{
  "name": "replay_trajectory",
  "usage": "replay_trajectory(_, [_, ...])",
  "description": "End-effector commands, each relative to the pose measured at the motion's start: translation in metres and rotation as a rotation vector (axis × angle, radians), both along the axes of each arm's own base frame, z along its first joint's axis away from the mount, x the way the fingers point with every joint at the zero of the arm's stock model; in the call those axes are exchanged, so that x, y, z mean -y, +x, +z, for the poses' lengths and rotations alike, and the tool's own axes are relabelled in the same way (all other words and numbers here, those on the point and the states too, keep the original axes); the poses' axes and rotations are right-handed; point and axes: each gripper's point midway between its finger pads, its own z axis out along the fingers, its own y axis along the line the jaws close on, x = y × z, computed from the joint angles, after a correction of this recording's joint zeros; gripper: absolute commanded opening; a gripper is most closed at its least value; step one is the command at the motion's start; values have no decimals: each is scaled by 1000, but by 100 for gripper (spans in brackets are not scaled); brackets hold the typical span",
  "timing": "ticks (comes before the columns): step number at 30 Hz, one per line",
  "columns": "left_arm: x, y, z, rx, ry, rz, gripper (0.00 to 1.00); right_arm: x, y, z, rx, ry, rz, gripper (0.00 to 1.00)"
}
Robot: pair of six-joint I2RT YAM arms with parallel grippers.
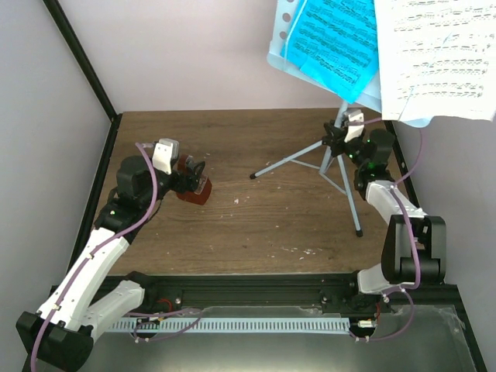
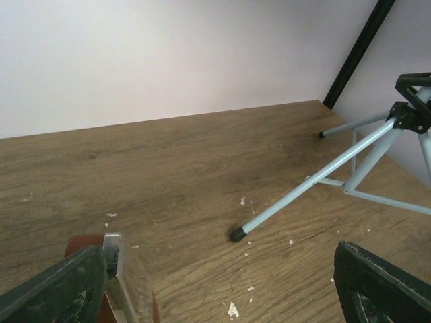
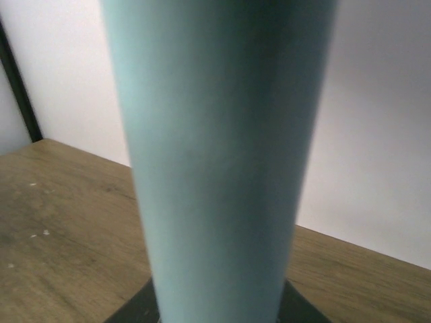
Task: Pack up the instrument practice props
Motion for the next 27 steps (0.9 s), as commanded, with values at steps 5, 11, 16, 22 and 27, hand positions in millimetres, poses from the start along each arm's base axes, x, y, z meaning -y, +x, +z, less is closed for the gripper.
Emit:
replay_trajectory(5, [3, -1, 5, 16, -27, -15, 93, -105, -16, 9, -22, 103, 222, 1])
replay_trajectory(11, [3, -2, 5, 17, -29, -16, 93, -157, -15, 5, -65, 165, 209, 1])
replay_trajectory(16, [3, -2, 6, 19, -31, -17, 93, -180, -16, 12, -66, 189, 179, 1])
replay_trajectory(22, [3, -3, 7, 23, -32, -17, 93, -189, -19, 4, -114, 212, 180, 1])
replay_trajectory(27, [3, -2, 7, 20, -33, -17, 93, -203, -28, -5, -185, 237, 171, 1])
